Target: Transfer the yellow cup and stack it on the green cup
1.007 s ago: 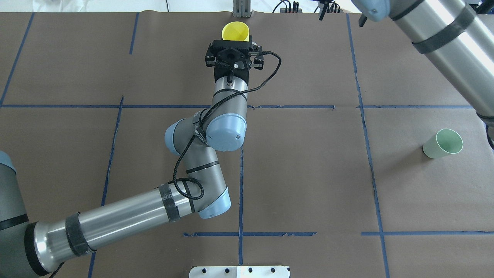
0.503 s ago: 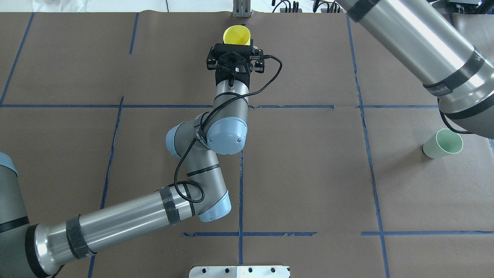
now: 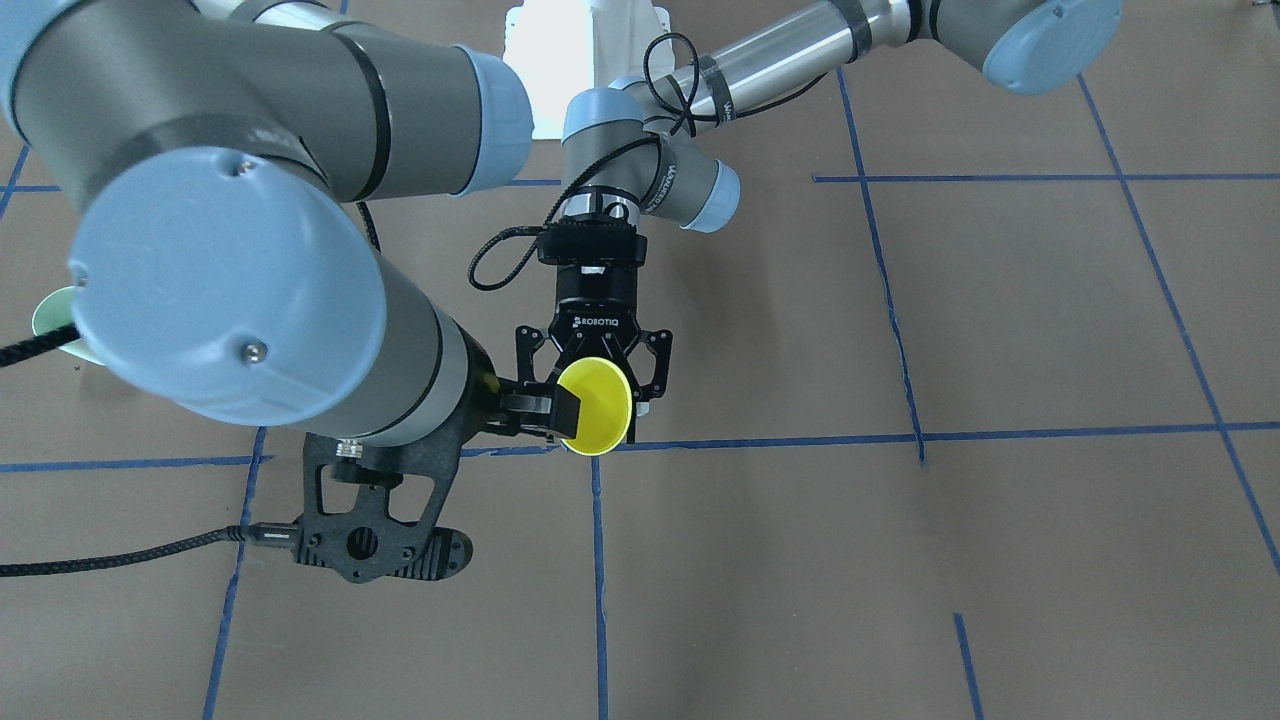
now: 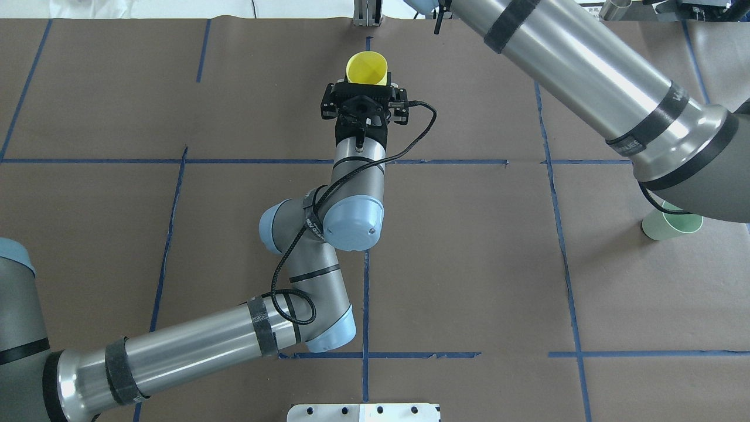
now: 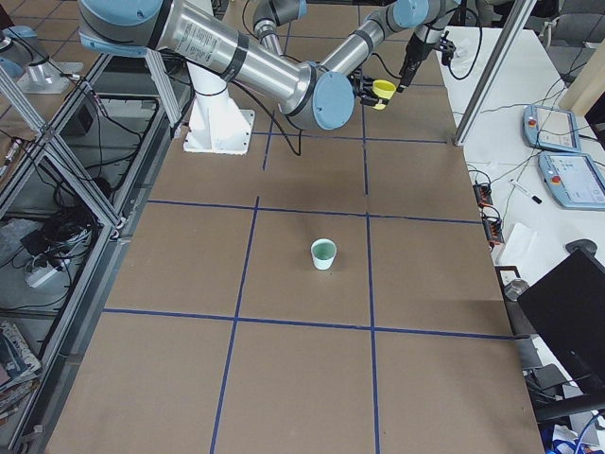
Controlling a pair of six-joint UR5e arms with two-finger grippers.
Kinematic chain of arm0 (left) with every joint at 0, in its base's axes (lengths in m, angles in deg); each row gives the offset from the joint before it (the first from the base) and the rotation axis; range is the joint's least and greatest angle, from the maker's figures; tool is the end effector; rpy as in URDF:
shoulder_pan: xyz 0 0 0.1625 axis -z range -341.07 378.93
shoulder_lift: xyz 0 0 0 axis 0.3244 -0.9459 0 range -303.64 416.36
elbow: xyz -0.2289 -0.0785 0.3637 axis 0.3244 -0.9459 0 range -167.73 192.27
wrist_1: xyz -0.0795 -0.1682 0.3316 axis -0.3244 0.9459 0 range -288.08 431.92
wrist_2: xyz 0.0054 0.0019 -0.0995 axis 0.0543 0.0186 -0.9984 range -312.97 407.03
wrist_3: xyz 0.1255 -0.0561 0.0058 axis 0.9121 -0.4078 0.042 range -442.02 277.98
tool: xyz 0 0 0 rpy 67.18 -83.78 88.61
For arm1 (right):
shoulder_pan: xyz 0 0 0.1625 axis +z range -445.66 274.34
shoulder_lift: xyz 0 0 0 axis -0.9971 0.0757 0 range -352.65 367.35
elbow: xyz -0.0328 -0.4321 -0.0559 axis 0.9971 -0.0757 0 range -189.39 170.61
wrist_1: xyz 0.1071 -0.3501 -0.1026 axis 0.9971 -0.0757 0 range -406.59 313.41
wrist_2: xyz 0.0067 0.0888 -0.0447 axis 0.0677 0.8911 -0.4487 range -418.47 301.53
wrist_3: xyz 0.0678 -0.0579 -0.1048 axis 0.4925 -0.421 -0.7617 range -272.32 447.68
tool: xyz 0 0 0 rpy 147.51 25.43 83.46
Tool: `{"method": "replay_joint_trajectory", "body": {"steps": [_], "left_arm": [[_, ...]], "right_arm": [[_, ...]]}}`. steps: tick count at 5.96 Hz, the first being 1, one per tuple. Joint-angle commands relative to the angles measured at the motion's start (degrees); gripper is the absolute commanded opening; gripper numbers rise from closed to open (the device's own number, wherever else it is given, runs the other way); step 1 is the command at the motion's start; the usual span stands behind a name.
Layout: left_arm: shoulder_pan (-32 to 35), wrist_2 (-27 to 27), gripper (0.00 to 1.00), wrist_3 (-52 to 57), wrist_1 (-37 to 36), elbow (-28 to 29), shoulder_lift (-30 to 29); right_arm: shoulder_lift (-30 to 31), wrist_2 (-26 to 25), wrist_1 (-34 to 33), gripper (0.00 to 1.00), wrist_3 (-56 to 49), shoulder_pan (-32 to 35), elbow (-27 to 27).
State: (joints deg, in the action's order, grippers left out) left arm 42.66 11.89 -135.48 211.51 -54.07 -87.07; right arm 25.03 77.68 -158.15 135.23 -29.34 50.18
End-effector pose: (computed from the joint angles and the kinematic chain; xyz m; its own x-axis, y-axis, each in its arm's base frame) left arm 0.5933 -0.5293 0.1627 0.7118 0.0614 -0.6997 0.6766 0.2077 0.7065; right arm -0.4197 -0.6912 0.1122 0.6790 0.1757 0.7128 0.0280 0.9640 -0.2643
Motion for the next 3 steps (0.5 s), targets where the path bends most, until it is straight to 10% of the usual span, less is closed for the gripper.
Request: {"method": "replay_joint_trajectory", "body": {"steps": [1,3], "left_arm": [[-0.09,0.16,0.46,-0.15,-0.01,-0.01,-0.01],[0.0,0.07,0.46,-0.24,-0.01,0.08,0.08]], "right_arm": [[-0.09,-3.86,0.9,0.99,0.52,-2.78,-0.6],[-0.53,-6.94,0.9,0.98,0.26,-5.16,-0.17]]}}
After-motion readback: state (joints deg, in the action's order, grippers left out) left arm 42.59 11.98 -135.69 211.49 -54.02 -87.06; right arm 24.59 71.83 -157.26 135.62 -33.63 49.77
